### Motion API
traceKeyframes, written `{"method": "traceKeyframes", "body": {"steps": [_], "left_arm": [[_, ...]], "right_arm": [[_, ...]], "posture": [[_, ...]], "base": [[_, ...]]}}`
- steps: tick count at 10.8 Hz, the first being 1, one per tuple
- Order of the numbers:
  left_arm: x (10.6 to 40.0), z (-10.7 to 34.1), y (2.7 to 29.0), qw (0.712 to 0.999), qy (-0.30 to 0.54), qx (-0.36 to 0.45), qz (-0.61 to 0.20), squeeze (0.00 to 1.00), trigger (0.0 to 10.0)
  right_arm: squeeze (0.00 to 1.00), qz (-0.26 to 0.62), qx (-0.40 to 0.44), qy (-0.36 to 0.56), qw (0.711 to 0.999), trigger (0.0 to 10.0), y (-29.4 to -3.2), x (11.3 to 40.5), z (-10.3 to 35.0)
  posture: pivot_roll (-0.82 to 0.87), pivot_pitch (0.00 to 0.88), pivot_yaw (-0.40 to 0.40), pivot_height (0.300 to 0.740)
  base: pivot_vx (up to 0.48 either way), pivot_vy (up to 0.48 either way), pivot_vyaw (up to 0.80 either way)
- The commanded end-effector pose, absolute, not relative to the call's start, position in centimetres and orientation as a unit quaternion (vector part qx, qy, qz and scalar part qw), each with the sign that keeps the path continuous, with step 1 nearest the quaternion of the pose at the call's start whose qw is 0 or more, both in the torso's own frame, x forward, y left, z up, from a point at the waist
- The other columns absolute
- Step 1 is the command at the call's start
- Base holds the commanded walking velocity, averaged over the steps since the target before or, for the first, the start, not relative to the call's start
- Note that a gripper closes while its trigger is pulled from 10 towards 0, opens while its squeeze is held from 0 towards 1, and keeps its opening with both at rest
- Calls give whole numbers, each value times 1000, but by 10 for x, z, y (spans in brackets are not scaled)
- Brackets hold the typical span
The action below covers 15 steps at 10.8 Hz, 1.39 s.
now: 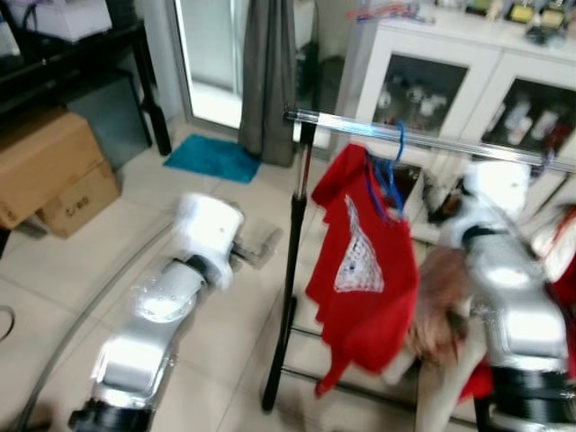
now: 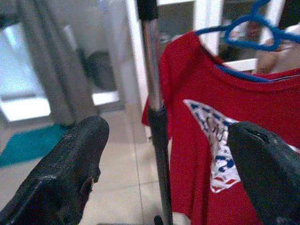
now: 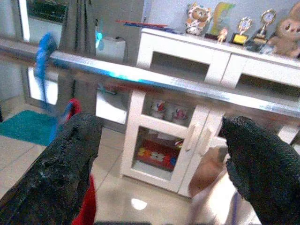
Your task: Hang hanger
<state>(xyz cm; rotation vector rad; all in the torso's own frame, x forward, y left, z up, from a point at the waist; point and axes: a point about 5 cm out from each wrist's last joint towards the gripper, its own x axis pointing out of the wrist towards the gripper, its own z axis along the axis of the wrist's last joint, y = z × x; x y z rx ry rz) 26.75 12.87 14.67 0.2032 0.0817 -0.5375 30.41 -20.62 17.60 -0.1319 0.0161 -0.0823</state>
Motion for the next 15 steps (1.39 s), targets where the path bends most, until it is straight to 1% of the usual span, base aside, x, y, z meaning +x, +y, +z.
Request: {"method": "traceKeyframes", "body": {"steps": [1,2,3,4,5,6,7,9,11,12,13,14,15], "left_arm": [[265,149,129,954,40,99,-281,992,10000],[261,146,126,942,53,108,-313,992,10000],[259,145,124,935,58,108,-332,953,10000],[258,146,123,925,75,112,-355,941,10000],[258,147,124,921,78,115,-364,937,10000],[259,149,126,912,83,121,-384,941,10000],[258,153,123,897,81,118,-418,941,10000],[257,159,118,873,79,122,-465,937,10000],[259,160,118,865,83,129,-477,937,10000],[260,160,118,863,87,133,-480,937,10000],[259,160,118,861,88,134,-482,937,10000],[260,161,118,861,88,134,-482,937,10000],[261,161,118,862,87,134,-481,937,10000]], "right_arm": [[1000,-19,-61,7,998,10000,-198,305,181],[1000,-2,-61,31,998,10000,-200,308,180],[1000,13,-49,43,998,10000,-200,310,180],[1000,44,-34,66,996,10000,-205,310,181],[1000,65,-25,81,994,10000,-206,310,181],[1000,88,-15,117,989,10000,-209,312,180],[0,82,-22,135,987,10000,-214,317,181],[0,72,-53,170,981,10000,-217,329,180],[0,53,-72,211,973,10000,-218,342,175],[0,45,-71,211,974,8588,-218,353,174],[0,44,-74,211,974,4980,-218,357,175],[0,46,-72,212,974,0,-217,360,177],[0,48,-66,217,973,0,-217,365,178]], "posture": [[60,0,-52,740],[60,0,-56,740],[61,0,-56,740],[66,0,-61,740],[66,0,-61,740],[56,0,-39,740],[56,0,-40,740],[59,0,-47,740],[62,0,-54,740],[70,0,-61,740],[71,0,-62,740],[76,0,-68,740],[81,0,-73,740]], "base": [[0,0,0],[0,0,0],[0,0,0],[0,0,0],[0,0,0],[0,0,0],[0,0,0],[0,0,0],[0,0,0],[0,0,0],[0,0,0],[0,0,0],[0,0,0]]}}
